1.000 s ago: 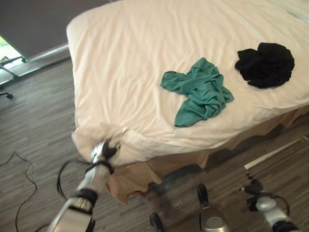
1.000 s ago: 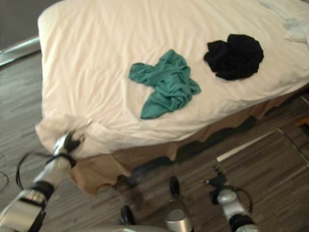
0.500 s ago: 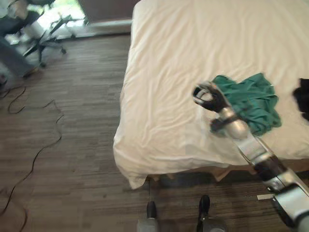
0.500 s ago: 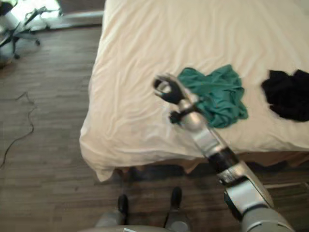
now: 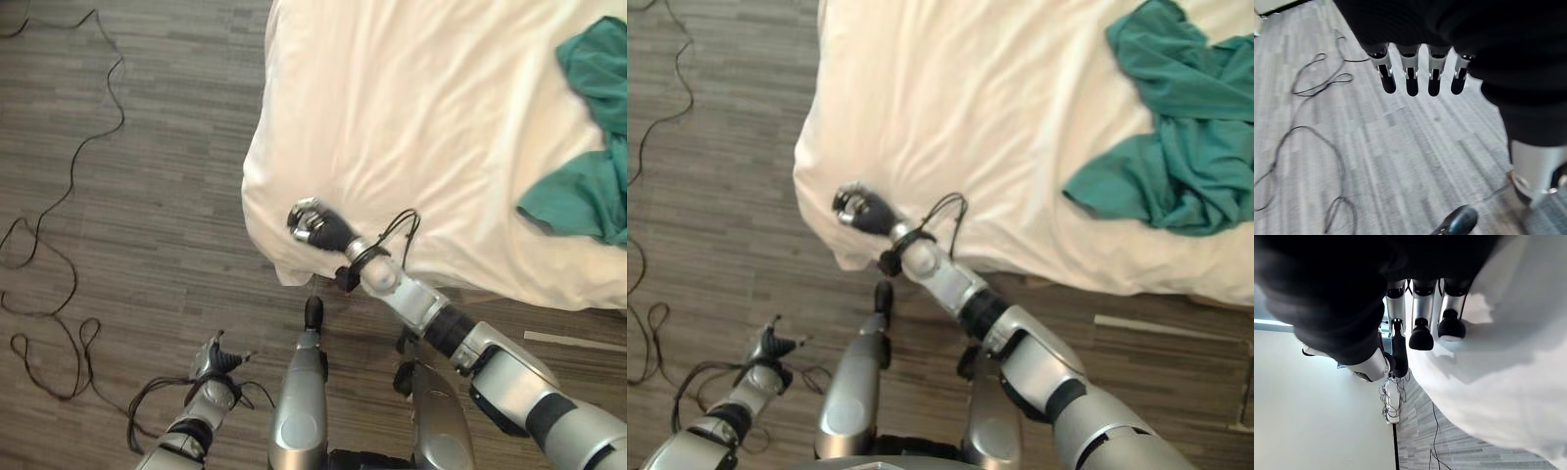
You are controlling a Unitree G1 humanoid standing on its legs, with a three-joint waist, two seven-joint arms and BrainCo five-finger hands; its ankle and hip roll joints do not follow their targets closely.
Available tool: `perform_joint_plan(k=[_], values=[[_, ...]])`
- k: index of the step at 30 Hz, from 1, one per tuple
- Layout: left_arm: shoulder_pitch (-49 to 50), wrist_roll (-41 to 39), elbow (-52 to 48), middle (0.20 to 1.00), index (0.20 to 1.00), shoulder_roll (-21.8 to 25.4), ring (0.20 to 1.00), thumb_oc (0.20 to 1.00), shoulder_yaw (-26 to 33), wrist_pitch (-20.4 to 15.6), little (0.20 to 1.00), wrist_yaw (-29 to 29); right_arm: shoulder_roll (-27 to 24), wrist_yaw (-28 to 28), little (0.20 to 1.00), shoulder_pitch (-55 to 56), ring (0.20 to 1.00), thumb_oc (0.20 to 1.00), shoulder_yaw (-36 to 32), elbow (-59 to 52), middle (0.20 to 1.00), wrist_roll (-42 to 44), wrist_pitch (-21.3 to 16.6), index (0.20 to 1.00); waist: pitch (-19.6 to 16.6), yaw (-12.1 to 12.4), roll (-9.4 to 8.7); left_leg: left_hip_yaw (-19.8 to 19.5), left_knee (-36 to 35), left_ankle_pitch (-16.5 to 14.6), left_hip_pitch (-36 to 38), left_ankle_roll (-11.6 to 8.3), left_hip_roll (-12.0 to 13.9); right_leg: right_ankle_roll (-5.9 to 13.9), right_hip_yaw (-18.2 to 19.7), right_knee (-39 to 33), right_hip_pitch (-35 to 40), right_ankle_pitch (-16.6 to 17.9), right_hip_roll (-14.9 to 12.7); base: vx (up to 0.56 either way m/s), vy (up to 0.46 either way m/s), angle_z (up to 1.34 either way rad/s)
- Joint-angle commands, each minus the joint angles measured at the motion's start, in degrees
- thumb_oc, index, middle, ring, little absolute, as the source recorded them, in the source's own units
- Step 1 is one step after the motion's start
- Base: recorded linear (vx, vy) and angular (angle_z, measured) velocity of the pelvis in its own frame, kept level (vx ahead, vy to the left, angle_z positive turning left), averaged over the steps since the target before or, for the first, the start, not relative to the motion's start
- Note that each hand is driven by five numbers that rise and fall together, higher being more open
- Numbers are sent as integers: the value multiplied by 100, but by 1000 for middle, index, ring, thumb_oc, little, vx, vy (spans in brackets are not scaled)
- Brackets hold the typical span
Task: Tidy up the quilt and then pick up the clothes from the bed and put them into the laundry hamper.
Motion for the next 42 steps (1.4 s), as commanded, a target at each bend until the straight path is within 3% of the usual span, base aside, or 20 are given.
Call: perform_joint_plan(k=[1, 2, 4, 5, 8, 9, 15, 18, 23, 25, 28, 30, 34, 35, 36, 37, 38, 39, 41, 42], values=[[420, 156, 256, 1000, 1000, 0, 1000, 1000, -355, -10, 1000, 61, -53, 789, 200, 914, 200, 200, 617, 746, 200, -259, 583, 200, -277, 115, 68, -189, 345, -156, -62, -240, 397, 700, 250, 907, 50, -977, -798, 66, -43, -5], [508, 182, 236, 1000, 1000, -62, 1000, 1000, -409, -26, 1000, -6, -149, 1109, 200, 1128, 200, 200, 844, 404, 200, -190, 566, 200, -356, 112, 16, -154, 330, -266, 95, -230, 387, 695, 260, 857, 205, -1019, -776, 51, -34, 2], [549, 195, 248, 1000, 1000, -84, 1000, 1000, -403, -18, 1000, -35, -221, 1249, 200, 1225, 200, 200, 915, 136, 200, -91, 555, 200, -438, 89, -19, -136, 285, -258, 166, -217, 366, 696, 241, 784, 286, -974, -770, 80, -24, 5], [627, 273, 297, 1000, 1000, -80, 1000, 1000, -355, 28, 1000, -54, -422, 1349, 200, 1301, 200, 200, 856, -507, 200, 227, 435, 200, -568, 42, -86, -73, 231, -320, 393, -212, 352, 703, 240, 665, 486, -985, -720, 99, -20, 0], [644, 304, 317, 1000, 1000, -75, 1000, 1000, -312, 54, 1000, -54, -552, 1308, 200, 1312, 200, 200, 724, -903, 200, 428, 347, 200, -615, -2, -107, -44, 161, -288, 472, -199, 335, 704, 247, 584, 538, -943, -712, 45, 11, -12], [682, 350, 384, 1000, 1000, -70, 1000, 1000, -168, 108, 1000, -53, -798, 1148, 200, 1296, 200, 200, 168, -1771, 200, 1206, 76, 200, -624, -164, -154, 30, 70, -278, 611, -173, 312, 718, 313, 486, 579, -880, -691, 12, 30, -16], [374, 86, 325, 1000, 1000, -27, 1000, 1000, 14, 30, 1000, -34, -1103, 739, 200, 862, 200, 200, -719, -3186, 200, 2070, -433, 200, -211, -443, -64, 190, 316, -263, 346, -195, 330, 744, 563, 600, 121, -750, -721, -76, 60, -28], [410, -113, 82, 1000, 1000, -116, 1000, 1000, -33, -22, 1000, -65, -1327, 181, 200, 751, 200, 200, -1156, -2829, 200, 1620, -427, 200, -109, -565, 2, 194, 701, -281, -258, -226, 374, 736, 624, 943, -436, -778, -815, -82, 16, -14], [430, -134, -125, 1000, 1000, -224, 1000, 1000, -34, -5, 1000, -66, -1590, -492, 200, 1388, 200, 200, -1934, -1851, 200, 855, -246, 200, -109, -725, 32, 187, 1164, -510, -558, -172, 352, 718, 782, 1333, -748, -898, -870, -38, 55, -3], [379, -216, -291, 1000, 1000, -305, 1000, 1000, -10, 15, 1000, -72, -1446, -909, 200, 2347, 200, 200, -2985, -1124, 200, 1041, -243, 200, -109, -900, 9, 213, 1252, -685, -422, -97, 299, 742, 844, 1356, -633, -922, -924, -4, 116, -2], [269, -271, -202, 1000, 1000, -352, 1000, 1000, -15, 56, 1000, -149, -1314, -978, 200, 2892, 200, 200, -3570, -592, 200, 1412, -237, 200, -109, -1044, -57, 257, 1172, -787, -186, -46, 243, 782, 848, 1225, -384, -873, -973, 53, 57, 4], [247, -302, -61, 1000, 1000, -387, 1000, 1000, 4, 126, 1000, -299, -1287, -957, 200, 3651, 200, 200, -4115, 287, 200, 1606, -69, 200, -362, -1343, -162, 409, 971, -950, 309, 29, 109, 869, 834, 963, 15, -733, -991, 162, 95, 7], [285, -95, 102, 1000, 1000, -316, 1000, 1000, -90, 204, 1000, -468, -1263, -847, 200, 4081, 200, 200, -4300, 1326, 200, 1537, 171, 200, -676, -1547, -233, 608, 435, -809, 802, 152, 1, 945, 788, 768, 308, -535, -952, 189, 97, -16], [253, 36, 128, 1000, 1000, -309, 1000, 1000, -258, 185, 1000, -582, -1209, -695, 200, 4237, 200, 200, -4173, 1976, 200, 1326, 339, 200, -805, -1584, -194, 883, 148, -785, 1175, 194, 78, 965, 501, 943, 305, -524, -962, 161, 122, -46], [201, 45, 119, 1000, 1000, -310, 1000, 1000, -325, 184, 1000, -635, -1188, -643, 241, 4254, 241, 241, -4084, 2317, 241, 1148, 417, 241, -885, -1573, -171, 1111, 10, -758, 1364, 191, 132, 937, 67, 1107, 323, -531, -1049, 230, 166, -77], [176, 57, 112, 1000, 1000, -315, 1000, 1000, -375, 184, 1000, -687, -1165, -596, 736, 4265, 736, 736, -4002, 2654, 736, 982, 500, 736, -973, -1558, -150, 1305, -88, -747, 1538, 194, 172, 884, -401, 1254, 372, -566, -1110, 118, 90, -97], [176, 57, 112, 1000, 1000, -315, 1000, 1000, -375, 184, 1000, -687, -1166, -594, 1000, 4261, 1000, 1000, -4002, 2662, 1000, 981, 496, 1000, -962, -1558, -151, 1307, -99, -744, 1556, 193, 171, 885, -401, 1259, 383, -572, -1110, 144, 96, -128], [130, 52, 119, 1000, 1000, -330, 1000, 1000, -402, 192, 1000, -731, -1146, -541, 1000, 4254, 1000, 1000, -3920, 2996, 1000, 786, 601, 1000, -1071, -1527, -135, 1580, -171, -749, 1736, 199, 210, 807, -1022, 1418, 435, -610, -1173, 235, 87, -119], [143, 142, 132, 1000, 1000, -393, 1000, 1000, -486, 199, 1000, -819, -1133, -509, 1000, 4254, 1000, 1000, -3756, 3419, 1000, 394, 793, 1000, -1322, -1478, -56, 1966, -246, -912, 2117, 210, 237, 741, -1905, 1704, 541, -735, -1247, 371, 17, -160], [293, 368, 224, 1000, 1000, -416, 1000, 1000, -534, 191, 1000, -893, -1168, -518, 1000, 4250, 1000, 1000, -3639, 3654, 1000, 176, 869, 1000, -1535, -1398, -68, 2193, -108, -975, 2227, 217, 249, 596, -2329, 1400, 746, -842, -1159, 255, -97, -188]])
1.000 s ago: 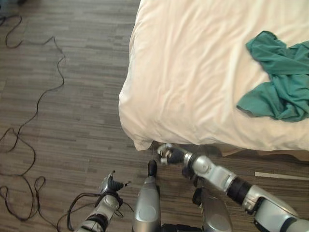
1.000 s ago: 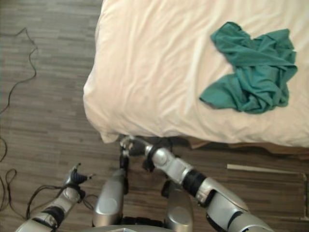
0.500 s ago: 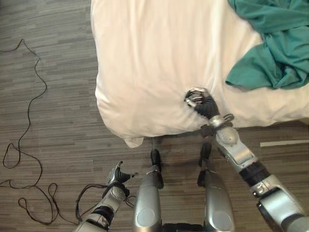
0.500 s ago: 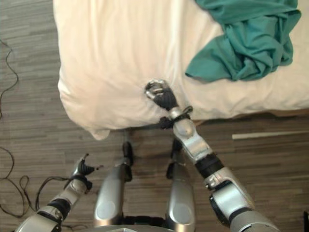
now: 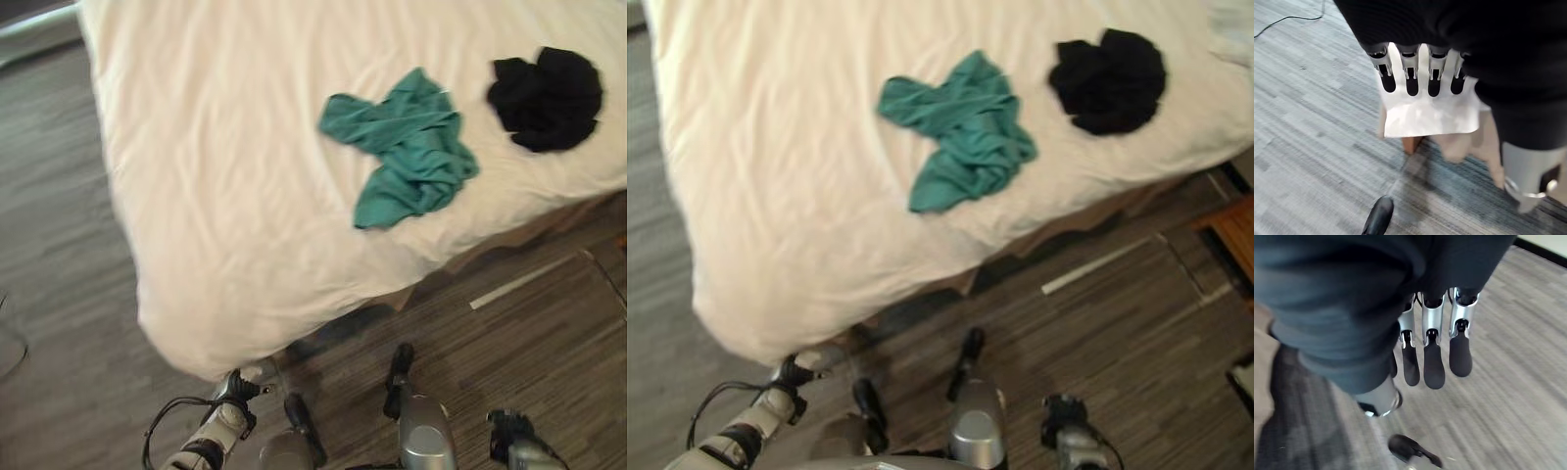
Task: Tidy up the quilt and then pick up the clothes from the bed and put them into the laundry hamper.
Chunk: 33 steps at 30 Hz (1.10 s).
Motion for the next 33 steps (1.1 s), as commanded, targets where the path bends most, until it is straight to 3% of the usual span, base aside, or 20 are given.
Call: perform_joint_plan(k=[1, 2, 3, 4, 5, 6, 7, 11, 12, 13, 15, 18, 21, 22, 23, 24, 26, 27, 30, 33], values=[[-268, 551, 76, 1000, 1000, -43, 1000, 1000, -63, -178, 1000, -148, -150, 32, 1000, -179, 1000, 1000, 234, 40, 1000, -615, 104, 1000, -392, 98, 56, -475, 669, -423, -274, 225, 58, 806, 141, 465, 128, -458, -350, 288, -164, -139], [-205, 621, 141, 1000, 1000, -79, 1000, 1000, -146, -184, 1000, -177, -88, 125, 1000, -154, 1000, 1000, 275, 32, 1000, -532, 72, 1000, -462, -40, 44, -447, 900, -376, -247, 188, 133, 673, 427, 288, 154, -592, -90, 346, -220, -113], [-45, 623, 142, 1000, 1000, -127, 1000, 1000, -44, -250, 1000, -206, -124, 163, 1000, -62, 1000, 1000, 478, -7, 1000, -661, 65, 1000, -533, 65, 37, -484, 2154, 380, -395, -100, 565, 394, 751, -255, 379, -844, 519, 343, -257, -74], [-33, 624, 140, 1000, 1000, -127, 1000, 1000, -41, -254, 1000, -203, -123, 160, 1000, -54, 1000, 1000, 486, -11, 1000, -662, 68, 1000, -530, 103, 72, -486, 2261, 387, -423, -192, 680, 331, 774, -328, 402, -853, 640, 403, -328, -133], [94, 521, -4, 1000, 1000, -183, 1000, 1000, -66, -338, 1000, -183, -149, 152, 1000, -111, 1000, 1000, 723, -43, 1000, -788, 42, 1000, -405, 376, -48, -1573, 3572, 1014, -970, -286, 702, 36, 1414, -916, 711, -895, 1167, 187, -192, -173], [99, 520, -9, 1000, 1000, -175, 1000, 1000, -67, -339, 1000, -185, -144, 154, 1000, -109, 1000, 1000, 723, -44, 1000, -789, 44, 1000, -405, 377, -32, -1602, 3641, 993, -1011, -305, 741, 16, 1411, -959, 724, -883, 1211, 267, -45, -248], [-3, 267, -74, 1000, 1000, -232, 1000, 1000, -3, -408, 1000, -108, -193, 191, 1000, -245, 1000, 1000, 858, -129, 1000, -873, 40, 1000, -307, 604, -321, -2527, 4317, 569, -1707, 74, -173, 13, 2082, -1215, 888, -736, 1187, 65, 99, -234], [-142, -89, -206, 1000, 1000, -359, 1000, 1000, 36, -488, 1000, 31, -240, 121, 1000, -481, 1000, 1000, 1045, -93, 1000, -1028, 62, 1000, -218, 948, -219, -3451, 3764, 178, -2034, 204, -640, 284, 3059, -1292, 1061, -831, 1251, 225, 223, -245], [-136, -171, -250, 1000, 1000, -374, 1000, 1000, 54, -500, 1000, 14, -245, 138, 1000, -473, 1000, 1000, 1083, -79, 1000, -1047, 62, 1000, -228, 992, -163, -3586, 3302, 136, -2029, 212, -599, 360, 3257, -1350, 1131, -862, 1259, 609, 461, -188], [-115, -290, -366, 1000, 1000, -443, 1000, 1000, 54, -521, 1000, -1, -269, 169, 1000, -463, 1000, 1000, 1154, -69, 1000, -1128, 59, 1000, -294, 1071, 12, -3852, 1857, 34, -1948, 156, -582, 533, 3633, -1517, 1361, -965, 1323, 502, 368, -138], [-77, -286, -421, 1000, 1000, -455, 1000, 1000, 20, -538, 1000, -20, -285, 170, 1000, -460, 1000, 1000, 1147, -63, 1000, -1148, 56, 1000, -322, 1109, 86, -3908, 1170, 317, -1871, 77, -474, 557, 3778, -1514, 1416, -1005, 1338, 388, 326, -119], [-35, -47, -519, 1000, 1000, -443, 1000, 1000, -203, -538, 1000, -90, -351, 171, 1000, -312, 1000, 1000, 1020, -81, 1000, -1100, 48, 1000, -280, 1150, 149, -3503, 482, 946, -2137, -42, -127, 659, 3856, -1537, 1803, -1249, 1211, 488, 362, -86], [-105, 76, -587, 1000, 1000, -406, 1000, 1000, -321, -533, 1000, -179, -269, 196, 1000, -54, 1000, 1000, 828, -12, 1000, -1131, 72, 1000, -415, 1185, 50, -3461, 553, 804, -2128, 153, -405, 723, 3998, -696, 1920, -1595, 1176, 448, 307, -14], [-193, 18, -800, 1000, 1000, -374, 1000, 1000, -363, -545, 1000, -213, -230, 175, 1000, -31, 1000, 1000, 754, 75, 1000, -1166, 119, 1000, -356, 1170, 15, -3361, 668, 612, -1956, 327, -628, 1028, 3872, 605, 1528, -1266, 1077, 257, 153, -10], [-190, 18, -807, 1000, 1000, -369, 1000, 1000, -362, -541, 1000, -215, -228, 176, 1000, -31, 1000, 1000, 755, 75, 1000, -1166, 119, 1000, -354, 1174, 0, -3351, 679, 604, -1959, 334, -645, 1038, 3881, 649, 1507, -1292, 1056, 392, 260, -5], [-201, -52, -964, 1000, 1000, -286, 1000, 1000, -372, -508, 1000, -183, -216, 166, 1000, -85, 1000, 1000, 738, 68, 1000, -1116, 132, 1000, -214, 1094, 15, -3327, 743, 469, -1766, 459, -763, 1179, 3898, 1489, 1172, -733, 890, 230, 201, 9], [-166, -89, -1077, 1000, 1000, -148, 1000, 1000, -358, -475, 1000, -94, -194, 135, 1000, -192, 1000, 1000, 681, -26, 1000, -988, 112, 1000, -54, 926, 275, -3422, 545, 391, -1387, 613, -727, 1087, 3980, 2682, 374, -379, 1080, 371, 281, 15], [-159, -40, -940, 1000, 1000, -114, 1000, 1000, -323, -467, 1000, -39, -162, 123, 1000, -204, 1000, 1000, 663, -57, 1000, -923, 56, 1000, 36, 814, 355, -3511, 390, 339, -1132, 648, -756, 1011, 3951, 2843, 43, -577, 1246, 629, 247, 6], [-172, 97, -302, 1000, 1000, -86, 1000, 1000, -193, -391, 1000, 92, -96, 96, 1000, -225, 1000, 1000, 581, -78, 1000, -703, -21, 1000, 79, 475, 289, -3649, 72, 100, -585, 609, -981, 871, 3626, 1527, -487, -677, 1438, 517, 55, -9], [-107, 394, 414, 1000, 1000, -72, 1000, 1000, 89, -321, 1000, 111, -54, 87, 1000, -211, 1000, 1000, 570, -11, 1000, -834, 19, 1000, -56, 262, 184, -3540, -225, -410, 166, 444, -1007, 860, 2289, -602, -592, -398, 955, 687, -61, 14]])
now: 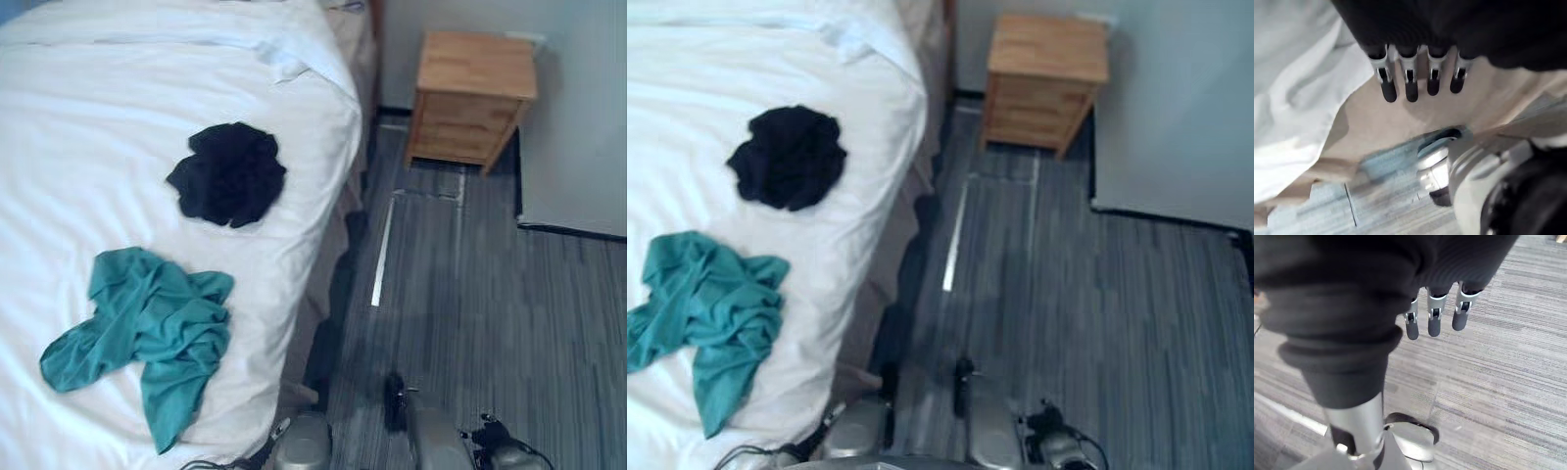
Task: Tidy up the quilt and then pick up the clothes from the bed and put them into the laundry hamper.
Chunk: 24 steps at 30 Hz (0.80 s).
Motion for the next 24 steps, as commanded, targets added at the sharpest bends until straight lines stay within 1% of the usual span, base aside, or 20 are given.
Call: perform_joint_plan(k=[1, 3, 4, 5, 6, 7, 8, 9, 10, 11, 12, 13, 14, 15, 17, 18, 19, 22, 23, 24], values=[[-1061, 656, 303, 1000, 1000, 310, 1000, 1000, 498, -161, 1000, 678, -271, -84, 1000, 6, 1000, 1000, 290, -119, 1000, -72, 8, 1000, -122, -331, 141, 10, -675, -443, 1415, -29, -58, 616, -1468, -1536, 2, 622, -299, 591, -45, -59], [-944, 698, 458, 1000, 1000, 331, 1000, 1000, 655, -123, 1000, 695, -277, -96, 1000, 73, 1000, 1000, 285, -81, 1000, -73, -10, 1000, -275, -327, 132, 85, -366, -657, 1625, -44, -80, 445, -1493, -1619, 160, 671, -256, 695, 34, -122], [-794, 583, 486, 1000, 1000, 277, 1000, 1000, 844, -134, 1000, 690, -312, -87, 1000, 146, 1000, 1000, 237, -64, 1000, -62, -73, 1000, -400, -352, 320, 157, 901, 45, 1465, -410, 30, 207, -1443, -1565, 392, 647, 8, 593, 90, -69], [-793, 583, 485, 1000, 1000, 278, 1000, 1000, 845, -134, 1000, 691, -311, -86, 1000, 146, 1000, 1000, 238, -64, 1000, -62, -73, 1000, -419, -378, 297, 131, 904, 69, 1428, -404, 1, 211, -1459, -1572, 373, 664, -28, 687, 42, 5], [-666, 396, 400, 1000, 1000, 375, 1000, 1000, 1030, -173, 1000, 682, -356, -79, 1000, 193, 1000, 1000, 203, -87, 1000, -3, -126, 1000, -304, -175, 198, 234, 2725, 898, 700, -738, 91, -2, -1485, -1718, 882, 611, -4, 277, -21, -3], [-668, 395, 399, 1000, 1000, 381, 1000, 1000, 1031, -172, 1000, 681, -351, -78, 1000, 190, 1000, 1000, 202, -86, 1000, -3, -126, 1000, -316, -196, 169, 215, 2725, 925, 666, -731, 57, 2, -1500, -1720, 863, 625, -41, 567, -71, -11], [-726, 197, 218, 1000, 1000, 440, 1000, 1000, 1095, -221, 1000, 763, -420, -55, 1000, 58, 1000, 1000, 263, -122, 1000, 9, -106, 1000, -59, 155, -101, 248, 4260, 762, -192, -562, -24, -76, -1253, -1871, 1381, 574, -69, 262, -46, -28], [-732, 196, 218, 1000, 1000, 446, 1000, 1000, 1095, -221, 1000, 763, -414, -55, 1000, 51, 1000, 1000, 261, -120, 1000, 9, -106, 1000, -75, 138, -131, 242, 4254, 791, -229, -552, -58, -71, -1265, -1865, 1352, 582, -104, 580, -18, -91], [-794, 76, 139, 1000, 1000, 432, 1000, 1000, 1094, -214, 1000, 904, -427, -32, 1000, -65, 1000, 1000, 464, -123, 1000, -114, -62, 1000, 39, 426, -213, 374, 4503, 486, -868, -421, 179, -74, -1074, -1988, 1744, 400, -64, 296, 31, -98], [-796, 76, 139, 1000, 1000, 436, 1000, 1000, 1093, -214, 1000, 904, -423, -31, 1000, -68, 1000, 1000, 463, -122, 1000, -114, -62, 1000, 24, 419, -244, 382, 4474, 519, -884, -413, 147, -69, -1078, -1983, 1719, 406, -98, 506, 78, -82], [-751, 71, 106, 1000, 1000, 439, 1000, 1000, 1063, -281, 1000, 1001, -439, -27, 1000, -212, 1000, 1000, 666, -179, 1000, -197, -171, 1000, 47, 685, -248, 412, 4149, 396, -1168, -351, 231, -32, -953, -2098, 1956, 254, -9, 543, 227, -48], [-648, -8, 22, 1000, 1000, 387, 1000, 1000, 1182, -237, 1000, 1033, -396, 26, 1000, -310, 1000, 1000, 872, -279, 1000, -307, -158, 1000, -41, 927, -121, 515, 2893, 233, -1196, -239, 323, 109, -739, -2187, 2177, 31, 112, 545, 226, -58], [-647, -8, 20, 1000, 1000, 389, 1000, 1000, 1182, -236, 1000, 1033, -394, 26, 1000, -309, 1000, 1000, 871, -281, 1000, -307, -158, 1000, -48, 930, -156, 537, 2822, 283, -1175, -231, 291, 114, -734, -2188, 2163, 40, 76, 601, 318, -79], [-584, -38, -12, 1000, 1000, 381, 1000, 1000, 1208, -246, 1000, 1084, -375, -17, 1000, -321, 1000, 1000, 929, -295, 1000, -320, -181, 1000, -83, 1074, -68, 538, 1864, 355, -1258, -221, 261, 199, -670, -2231, 2330, -119, 196, 424, 218, -86], [-558, -56, -6, 1000, 1000, 398, 1000, 1000, 1249, -202, 1000, 1054, -346, -56, 1000, -274, 1000, 1000, 867, -271, 1000, -300, -185, 1000, -200, 1218, 59, 719, 385, 940, -1295, -284, 459, 279, -652, -2250, 2605, -386, 325, 654, 324, -61], [-538, -33, -23, 1000, 1000, 402, 1000, 1000, 1265, -159, 1000, 1047, -347, -171, 1000, -214, 1000, 1000, 758, -239, 1000, -281, -172, 1000, -182, 1222, 53, 1663, -142, 1107, -1534, -271, 671, 292, -848, -2199, 2855, -628, 347, 644, 325, 16], [-495, -4, -52, 1000, 1000, 407, 1000, 1000, 1271, -148, 1000, 1023, -340, -199, 1000, -163, 1000, 1000, 741, -232, 1000, -320, -160, 1000, -202, 1267, 31, 2073, -98, 1175, -1623, -224, 743, 329, -918, -2101, 2935, -740, 348, 425, 219, 44], [-377, 6, -51, 1000, 1000, 424, 1000, 1000, 1347, -110, 1000, 948, -225, -112, 1000, -12, 1000, 1000, 769, -201, 1000, -470, -103, 1000, -362, 1319, -74, 2148, -18, 1297, -1527, 24, 608, 449, -921, -1543, 2990, -782, 315, 493, 235, 56], [-440, -57, -7, 1000, 1000, 458, 1000, 1000, 1384, -99, 1000, 910, -131, -93, 1000, -91, 1000, 1000, 738, -151, 1000, -441, -70, 1000, -387, 1419, -232, 1975, 169, 1240, -1567, 133, 403, 601, -886, -950, 2948, -689, 208, 652, 351, 21], [-460, -26, 141, 1000, 1000, 457, 1000, 1000, 1339, -59, 1000, 947, -36, -106, 1000, -139, 1000, 1000, 634, -106, 1000, -463, 3, 1000, -290, 1288, -335, 1908, 438, 752, -1236, 454, 172, 1204, -881, 1081, 2335, 749, -359, 793, 435, 12]])
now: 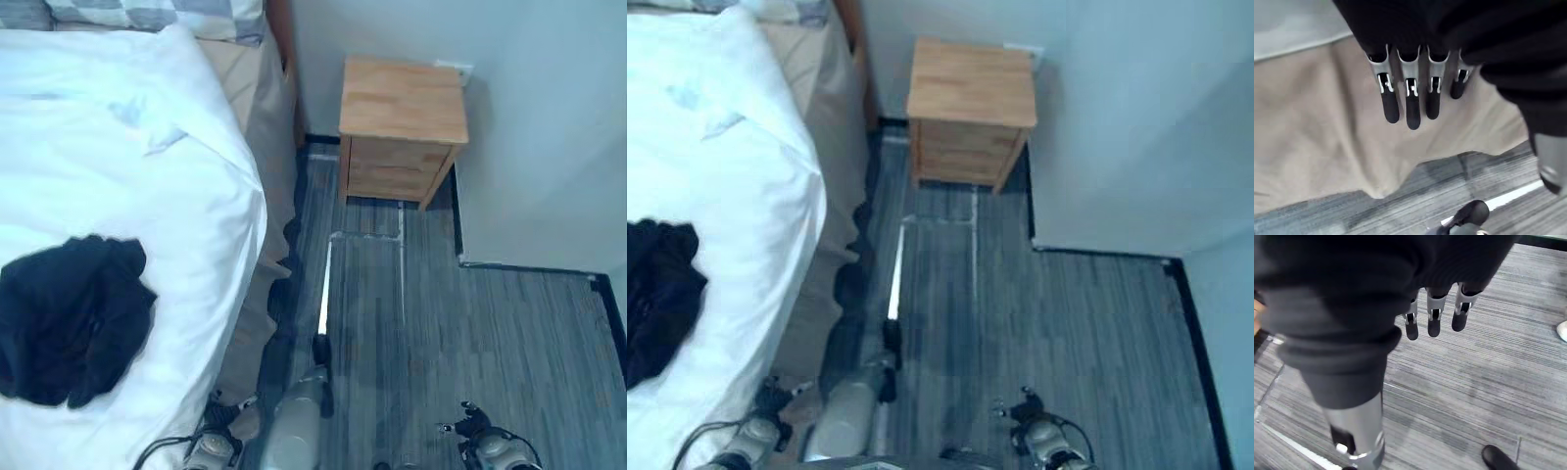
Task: Tidy up the quilt and then pick up the clothes from the bed and put them into the laundry hamper.
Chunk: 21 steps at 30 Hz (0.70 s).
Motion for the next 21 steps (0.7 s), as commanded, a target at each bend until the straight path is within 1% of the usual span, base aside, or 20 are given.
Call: perform_joint_plan(k=[1, 2, 3, 4, 5, 6, 7, 8, 9, 10, 11, 12, 13, 14, 15, 17, 18, 19, 20, 21], values=[[-63, -95, 73, 1000, 1000, 234, 1000, 1000, -142, 25, 1000, 182, -370, -51, 1000, 148, 1000, 1000, -122, -257, 1000, -153, 38, 1000, 35, 58, 423, -364, 27, -283, 504, -386, 354, 750, 58, 2525, -1155, 756, -399, 742, 418, 26], [-107, -129, 88, 1000, 1000, 306, 1000, 1000, -114, 26, 1000, 171, -401, -43, 1000, 119, 1000, 1000, -144, -315, 1000, -131, 15, 1000, 58, -34, 530, -502, -113, -384, 797, -319, 348, 713, 61, 2961, -1449, 771, -462, 306, 154, 50], [-110, -129, 89, 1000, 1000, 303, 1000, 1000, -112, 26, 1000, 170, -404, -43, 1000, 116, 1000, 1000, -144, -314, 1000, -131, 15, 1000, 51, -31, 547, -504, -122, -371, 790, -322, 365, 707, 59, 2945, -1456, 789, -442, 516, 152, 90], [-190, -173, 104, 1000, 1000, 357, 1000, 1000, -113, -5, 1000, 172, -395, -75, 1000, 73, 1000, 1000, -70, -384, 1000, -174, -18, 1000, 128, -193, 694, -899, -431, -470, 1300, -326, 283, 542, 59, 3030, -1991, 303, -377, 344, 81, 87], [-191, -173, 105, 1000, 1000, 355, 1000, 1000, -112, -5, 1000, 172, -397, -75, 1000, 71, 1000, 1000, -69, -383, 1000, -173, -18, 1000, 124, -203, 709, -912, -441, -456, 1294, -331, 298, 534, 42, 3007, -1984, 319, -359, 525, 68, 89], [-227, -207, 67, 1000, 1000, 366, 1000, 1000, -130, -22, 1000, 187, -387, -94, 1000, 83, 1000, 1000, -24, -435, 1000, -170, -40, 1000, 154, -310, 711, -1115, -567, -509, 1520, -362, 217, 456, 58, 2661, -2230, 157, -327, 306, -53, 105], [-249, -224, 40, 1000, 1000, 355, 1000, 1000, -135, -38, 1000, 192, -389, -96, 1000, 82, 1000, 1000, -6, -475, 1000, -151, -52, 1000, 149, -399, 700, -1321, -637, -535, 1629, -410, 174, 398, 54, 2153, -2318, 134, -303, 501, -122, 112], [-307, -242, 28, 1000, 1000, 324, 1000, 1000, -182, -58, 1000, 211, -377, -92, 1000, 34, 1000, 1000, 13, -561, 1000, -106, -79, 1000, 127, -455, 630, -1560, -690, -606, 1746, -484, 92, 327, 170, 1417, -2384, 31, -325, 735, -308, 157], [-447, -263, 45, 1000, 1000, 265, 1000, 1000, -272, -91, 1000, 202, -417, -115, 1000, -68, 1000, 1000, -33, -679, 1000, 37, -110, 1000, 57, -595, 506, -2096, -780, -812, 1968, -632, -9, 272, 726, -242, -2405, 131, -370, 600, -269, 165], [-451, -263, 47, 1000, 1000, 265, 1000, 1000, -272, -92, 1000, 203, -416, -115, 1000, -71, 1000, 1000, -34, -678, 1000, 38, -110, 1000, 57, -608, 507, -2109, -780, -803, 1960, -632, -9, 271, 709, -279, -2387, 156, -369, 729, -255, 232], [-918, -222, 203, 1000, 1000, -40, 1000, 1000, -410, 37, 1000, 315, -346, -139, 1000, -212, 1000, 1000, -28, -740, 1000, 121, -40, 1000, -18, -807, 470, -2435, -839, -938, 2171, -679, -18, 330, 1347, -661, -2545, 331, -405, 542, -152, 236], [-578, -196, 221, 1000, 1000, 15, 1000, 1000, -373, -69, 1000, 224, -414, -182, 1000, -150, 1000, 1000, -173, -756, 1000, 231, -64, 1000, 30, -773, 493, -2768, -786, -1073, 2281, -715, -27, 396, 1818, -959, -2644, 545, -500, 728, -283, 234], [-346, -168, 301, 1000, 1000, -2, 1000, 1000, -350, -111, 1000, 273, -479, -178, 1000, -62, 1000, 1000, -225, -714, 1000, 228, -89, 1000, 69, -729, 510, -3030, -722, -1217, 2357, -769, 31, 459, 1959, -1076, -2769, 738, -622, 505, -318, 202], [-314, -105, 358, 1000, 1000, -61, 1000, 1000, -388, -87, 1000, 256, -480, -169, 1000, -53, 1000, 1000, -228, -745, 1000, 256, -104, 1000, 45, -733, 447, -3213, -621, -1304, 2340, -807, 19, 476, 1870, -1112, -2751, 802, -725, 672, -563, 280], [-35, -120, 417, 1000, 1000, 15, 1000, 1000, -162, -149, 1000, 230, -646, -137, 1000, -89, 1000, 1000, -84, -1078, 1000, 20, -165, 1000, -99, -586, 224, -3567, -335, -1528, 2363, -904, 30, 519, 1504, -1016, -2490, 886, -797, 492, -434, 278], [76, -129, 428, 1000, 1000, 53, 1000, 1000, -118, -155, 1000, 240, -766, -145, 1000, -137, 1000, 1000, -28, -1230, 1000, -74, -197, 1000, -124, -564, 230, -3700, -200, -1584, 2296, -961, 109, 503, 1432, -975, -2440, 840, -738, 364, -358, 200], [159, -116, 433, 1000, 1000, 245, 1000, 1000, -156, -123, 1000, 108, -1484, 95, 1000, -961, 1000, 1000, -224, -1076, 1000, 259, -35, 1000, -190, -361, 220, -3836, -95, -1620, 2238, -1086, 216, 482, 1197, -1005, -2330, 779, -701, 283, -335, 90], [285, -177, 277, 1000, 1000, 289, 1000, 1000, -14, -202, 1000, 137, -1498, -117, 1000, -561, 1000, 1000, -163, -2099, 1000, 135, -260, 1000, -173, -382, 247, -3716, -8, -1526, 2118, -1142, 355, 470, 993, -983, -2222, 711, -688, 202, -243, 81], [302, -199, 261, 1000, 1000, 279, 1000, 1000, 47, -190, 1000, 170, -1460, -149, 1000, -394, 1000, 1000, -145, -2553, 1000, 84, -261, 1000, -186, -460, 208, -3503, 40, -1436, 1974, -1180, 400, 471, 878, -1029, -2166, 712, -756, 73, -197, 101], [301, -227, 313, 1000, 1000, 233, 1000, 1000, 238, -180, 1000, 304, -1660, -316, 1000, -305, 1000, 1000, -315, -3760, 1000, -213, -397, 1000, -110, -606, 179, -2488, 217, -1239, 1553, -1314, 683, 481, 431, -1179, -1846, 611, -863, 9, -115, 116]])
